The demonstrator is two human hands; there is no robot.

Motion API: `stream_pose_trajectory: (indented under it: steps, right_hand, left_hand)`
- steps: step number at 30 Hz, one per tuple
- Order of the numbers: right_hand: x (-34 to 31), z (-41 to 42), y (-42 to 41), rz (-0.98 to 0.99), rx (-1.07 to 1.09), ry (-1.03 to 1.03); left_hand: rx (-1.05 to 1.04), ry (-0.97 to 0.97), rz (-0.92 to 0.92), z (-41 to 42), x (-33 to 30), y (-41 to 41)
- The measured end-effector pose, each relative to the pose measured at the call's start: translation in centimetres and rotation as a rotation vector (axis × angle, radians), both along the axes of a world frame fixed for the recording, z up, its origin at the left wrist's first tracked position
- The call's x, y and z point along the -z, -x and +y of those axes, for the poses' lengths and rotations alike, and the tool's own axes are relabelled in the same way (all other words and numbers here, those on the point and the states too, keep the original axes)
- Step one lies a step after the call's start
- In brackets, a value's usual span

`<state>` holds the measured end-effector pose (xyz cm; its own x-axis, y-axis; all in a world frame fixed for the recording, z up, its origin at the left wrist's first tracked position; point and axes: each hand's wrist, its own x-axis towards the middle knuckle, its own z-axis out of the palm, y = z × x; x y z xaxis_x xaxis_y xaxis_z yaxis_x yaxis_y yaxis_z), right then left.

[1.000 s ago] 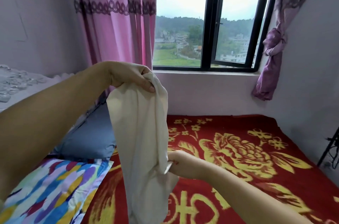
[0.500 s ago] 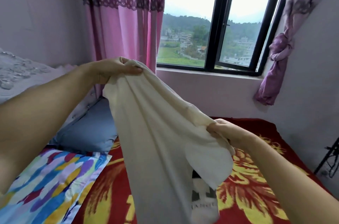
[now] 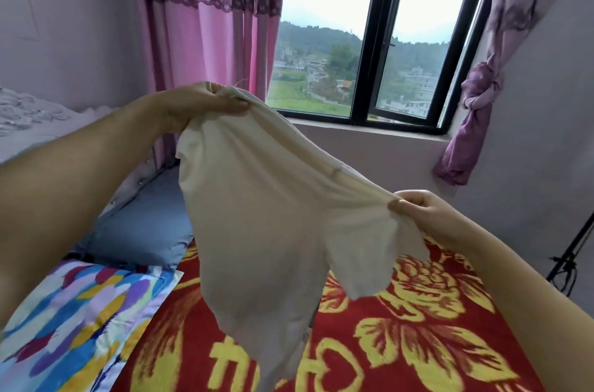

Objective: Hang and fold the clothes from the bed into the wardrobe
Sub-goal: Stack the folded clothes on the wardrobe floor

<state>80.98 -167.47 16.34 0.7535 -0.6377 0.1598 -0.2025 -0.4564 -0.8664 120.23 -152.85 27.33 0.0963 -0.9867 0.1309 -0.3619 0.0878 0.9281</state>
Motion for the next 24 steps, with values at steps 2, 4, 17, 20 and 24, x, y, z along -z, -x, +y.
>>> stream_pose_trajectory:
  steps: [2, 4, 17, 20, 24]
  right_hand:
    - [-0.4, 0.0, 0.5, -0.042, -0.064, -0.003]
    - [-1.1, -0.5, 1.2, -0.063, -0.110, -0.037]
    - [4.7, -11.0, -5.0, 0.683, 0.436, 0.447]
    - [4.3, -13.6, -7.5, 0.621, 0.625, 0.599]
    - [0.4, -16.1, -8.1, 0.243, 0.690, 0.545]
  left_hand:
    - [0.006, 0.006, -0.003, 0.1, -0.1, -0.4]
    - [0.021, 0.003, -0.011, 0.2, -0.1, -0.9]
    - [-0.366, 0.011, -0.767, -11.6, 8.6, -0.4]
    - [-0.627, 0.190, -0.739, -15.1, 8.0, -0.7]
    - [-0.753, 0.528, -0.688, -16.3, 3.3, 0.1]
